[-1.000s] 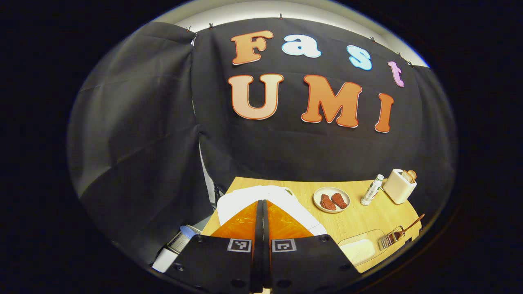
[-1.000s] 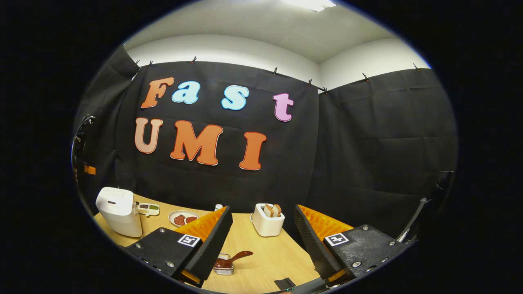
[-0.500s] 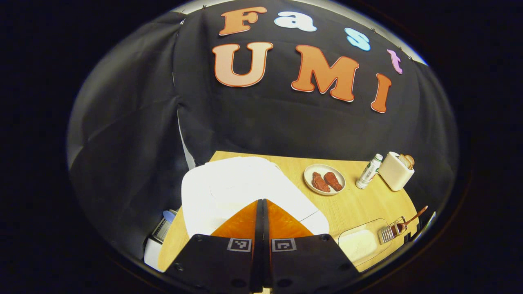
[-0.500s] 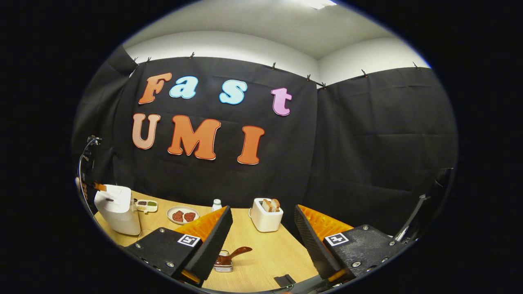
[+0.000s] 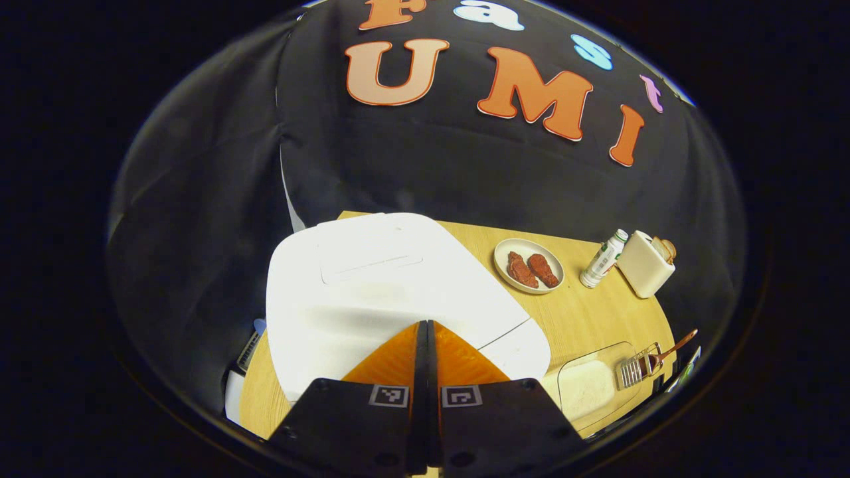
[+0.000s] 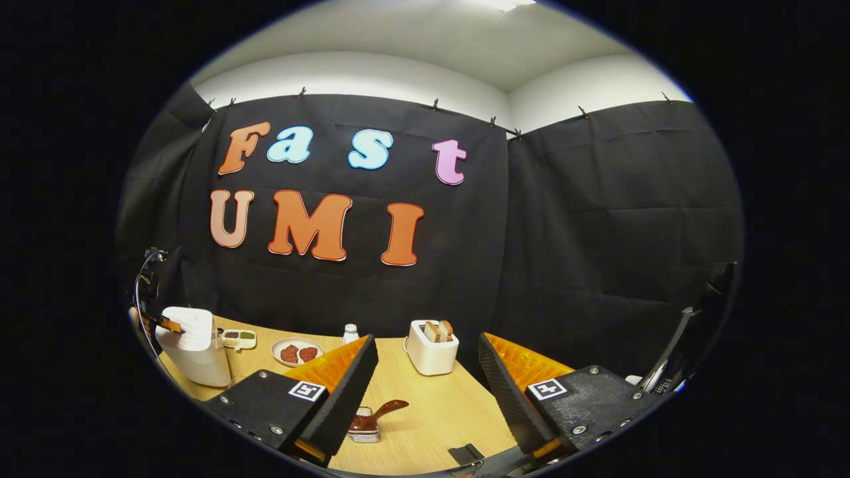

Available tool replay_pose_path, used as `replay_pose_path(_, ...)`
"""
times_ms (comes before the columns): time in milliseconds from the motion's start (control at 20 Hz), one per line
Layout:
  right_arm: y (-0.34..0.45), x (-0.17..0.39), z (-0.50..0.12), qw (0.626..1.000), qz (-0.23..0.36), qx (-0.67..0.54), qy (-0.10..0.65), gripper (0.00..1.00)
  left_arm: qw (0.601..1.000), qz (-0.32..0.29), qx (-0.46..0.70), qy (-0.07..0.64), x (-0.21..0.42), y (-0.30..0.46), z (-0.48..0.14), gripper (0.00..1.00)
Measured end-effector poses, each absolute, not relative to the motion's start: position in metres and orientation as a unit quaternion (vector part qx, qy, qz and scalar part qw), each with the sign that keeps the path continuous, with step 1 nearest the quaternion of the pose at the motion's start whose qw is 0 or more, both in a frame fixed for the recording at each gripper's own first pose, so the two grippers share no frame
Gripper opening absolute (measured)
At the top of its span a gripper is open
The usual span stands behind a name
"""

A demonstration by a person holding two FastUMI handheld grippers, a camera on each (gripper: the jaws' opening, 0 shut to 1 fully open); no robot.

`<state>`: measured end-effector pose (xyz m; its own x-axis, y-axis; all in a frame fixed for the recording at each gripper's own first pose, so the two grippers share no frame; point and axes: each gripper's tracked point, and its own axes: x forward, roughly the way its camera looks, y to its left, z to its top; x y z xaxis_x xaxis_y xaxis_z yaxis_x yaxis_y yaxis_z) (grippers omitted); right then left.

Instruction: Close the left gripper, press the button to open the rice cooker; take a wooden spoon from the chopstick holder with the right hand, scoop a spoonful of rice and pour it into the rice cooker, then put the wooden spoon back into the chopstick holder.

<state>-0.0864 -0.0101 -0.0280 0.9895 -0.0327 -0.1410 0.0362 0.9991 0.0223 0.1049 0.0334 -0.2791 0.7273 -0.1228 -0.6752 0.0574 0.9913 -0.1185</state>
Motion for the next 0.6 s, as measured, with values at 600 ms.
replay_pose_path(600, -0.014, -0.089, -0.03, 0.997, -0.017, 0.014, 0.069, 0.95, 0.962, -0.032, -0.01, 0.272, 0.113, 0.045, -0.198, 0.05)
